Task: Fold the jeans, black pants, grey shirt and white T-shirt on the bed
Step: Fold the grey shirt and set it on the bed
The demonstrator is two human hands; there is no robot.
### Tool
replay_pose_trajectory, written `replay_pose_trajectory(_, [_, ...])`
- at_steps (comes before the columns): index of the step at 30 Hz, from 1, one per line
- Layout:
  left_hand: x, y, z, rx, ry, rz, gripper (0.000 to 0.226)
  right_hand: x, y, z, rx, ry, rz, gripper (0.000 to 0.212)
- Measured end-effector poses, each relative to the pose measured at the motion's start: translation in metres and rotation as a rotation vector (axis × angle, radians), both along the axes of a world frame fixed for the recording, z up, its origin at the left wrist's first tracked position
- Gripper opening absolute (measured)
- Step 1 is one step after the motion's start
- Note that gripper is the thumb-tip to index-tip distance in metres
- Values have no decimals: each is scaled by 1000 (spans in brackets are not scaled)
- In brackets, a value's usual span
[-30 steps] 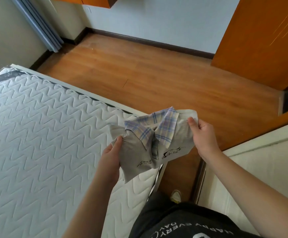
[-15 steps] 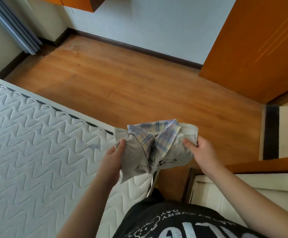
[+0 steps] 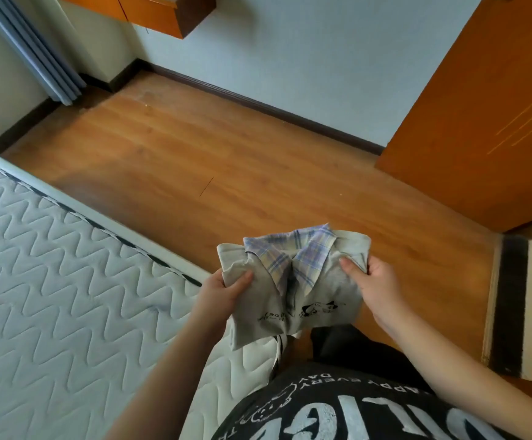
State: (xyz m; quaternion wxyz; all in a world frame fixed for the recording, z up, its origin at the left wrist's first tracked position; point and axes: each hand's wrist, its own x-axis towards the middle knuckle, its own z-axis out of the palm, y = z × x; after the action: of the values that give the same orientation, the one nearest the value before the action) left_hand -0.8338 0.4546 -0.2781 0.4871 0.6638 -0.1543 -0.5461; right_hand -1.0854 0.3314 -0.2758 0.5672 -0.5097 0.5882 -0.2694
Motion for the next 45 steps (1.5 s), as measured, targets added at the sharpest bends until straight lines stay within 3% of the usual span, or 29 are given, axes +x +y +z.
replay_pose_trajectory(5, [-6, -65, -12, 49, -44, 95, 44, 6, -88, -19, 48, -18, 84, 25])
replay_pose_trajectory(15, [-48, -225, 25, 50, -30, 302, 21, -2, -289, -12, 116, -106, 229, 9])
replay_pose_trajectory(19, [-50, -261, 43, 21, -51, 367, 21, 10, -339, 9, 102, -163, 312, 26])
replay_pose_trajectory(22, [-45, -277, 49, 2, -78, 415, 29, 26, -358, 15, 94, -194, 348, 32])
replay_pose_trajectory(24, [-38, -285, 51, 5, -90, 446, 36, 39, -367, 18, 94, -214, 342, 21])
replay_pose_trajectory(27, [-28, -291, 51, -13, -102, 498, 29, 59, -376, 20, 76, -229, 353, 8])
replay_pose_trajectory(33, [7, -286, 53, -16, -117, 596, 35, 110, -394, 18, 53, -171, 438, 10])
replay_pose_trajectory(40, [84, -270, 47, -23, -63, 732, 36, 218, -398, 22, 17, -154, 603, 13])
replay_pose_trajectory(45, [165, -255, 47, -28, -35, 823, 22, 311, -397, 30, -13, -144, 699, 17])
